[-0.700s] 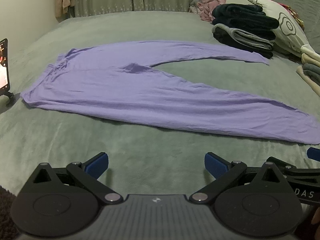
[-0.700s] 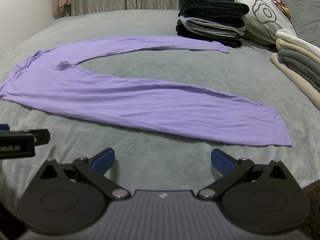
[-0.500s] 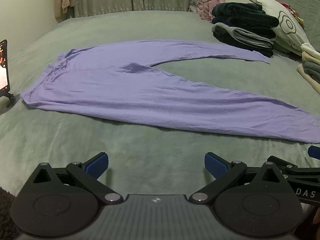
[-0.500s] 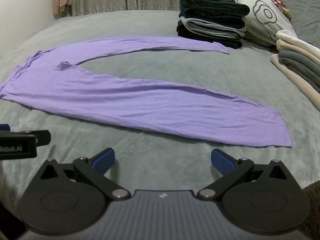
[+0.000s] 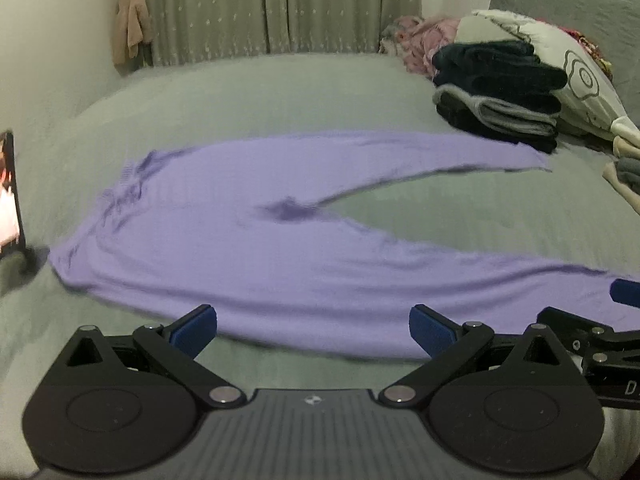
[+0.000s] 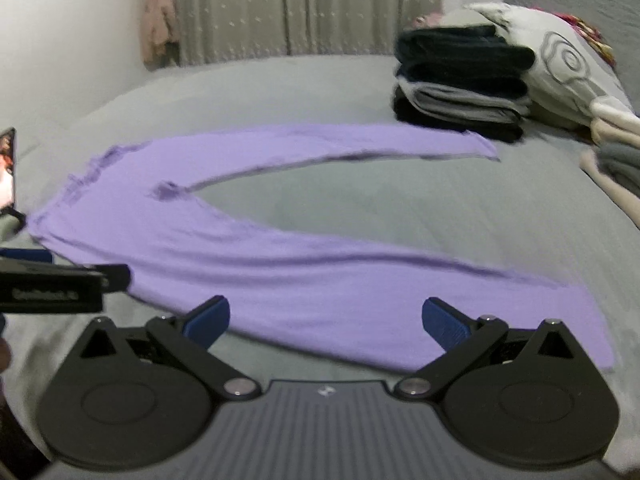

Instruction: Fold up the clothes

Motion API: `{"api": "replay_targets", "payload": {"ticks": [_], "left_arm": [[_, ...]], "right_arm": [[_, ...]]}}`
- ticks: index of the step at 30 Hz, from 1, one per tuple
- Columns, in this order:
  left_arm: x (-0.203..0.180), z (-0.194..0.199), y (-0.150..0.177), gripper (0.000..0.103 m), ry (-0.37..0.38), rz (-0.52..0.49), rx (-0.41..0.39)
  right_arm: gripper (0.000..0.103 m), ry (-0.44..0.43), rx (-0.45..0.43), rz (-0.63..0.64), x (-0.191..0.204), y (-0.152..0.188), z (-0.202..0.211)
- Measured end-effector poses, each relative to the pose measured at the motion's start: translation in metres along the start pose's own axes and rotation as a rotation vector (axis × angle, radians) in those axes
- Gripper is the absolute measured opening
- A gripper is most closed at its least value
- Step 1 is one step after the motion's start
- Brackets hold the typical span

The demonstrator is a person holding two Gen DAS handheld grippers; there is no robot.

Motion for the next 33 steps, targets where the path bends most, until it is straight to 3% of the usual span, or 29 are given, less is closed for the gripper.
{"api": "replay_targets", "payload": {"ticks": [3, 8, 13, 15, 19, 25, 33], "left_arm": [[0.006, -0.006, -0.019, 0.102, -0.028, -0.039, -0.034], [0.023, -0.014, -0.048, 0.102, -0.014, -0.067, -0.103], [0.041, -0.034, -0.067, 0.102, -0.064, -0.095, -0.108], [0.054, -0.05, -0.069, 0.102, -0.078, -0.083, -0.079], [0.084, -0.077, -0.067, 0.102, -0.07, -0.009, -0.014], [0.105, -0.094, -0.071, 0.102, -0.042, 0.007, 0.003], [0.124, -0.098, -0.075, 0.102, -0.004, 0.067, 0.042]], "right_arm": [[0.103, -0.039, -0.019, 0.018, 0.009, -0.016, -0.006], [0.103, -0.172, -0.02, -0.01, 0.018, -0.044, -0.023], [0.103, -0.226, -0.071, -0.004, 0.03, -0.069, -0.041], [0.103, -0.219, -0.068, 0.054, 0.041, -0.08, -0.053], [0.103, -0.311, -0.022, 0.092, 0.062, -0.099, -0.081], [0.103, -0.376, 0.008, 0.125, 0.085, -0.12, -0.114], [0.103, -0.44, -0.052, 0.262, 0.115, -0.161, -0.145]]}}
Point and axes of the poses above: each gripper's, at about its wrist camera, not at the fingertips, and z roughly against the way its jaws point, x to its left, y to its underside, the point moved 4 cm from there along -z, roughly the way its jaws point, and after that the axes turned 6 degrees about x, right-handed, at the moved point
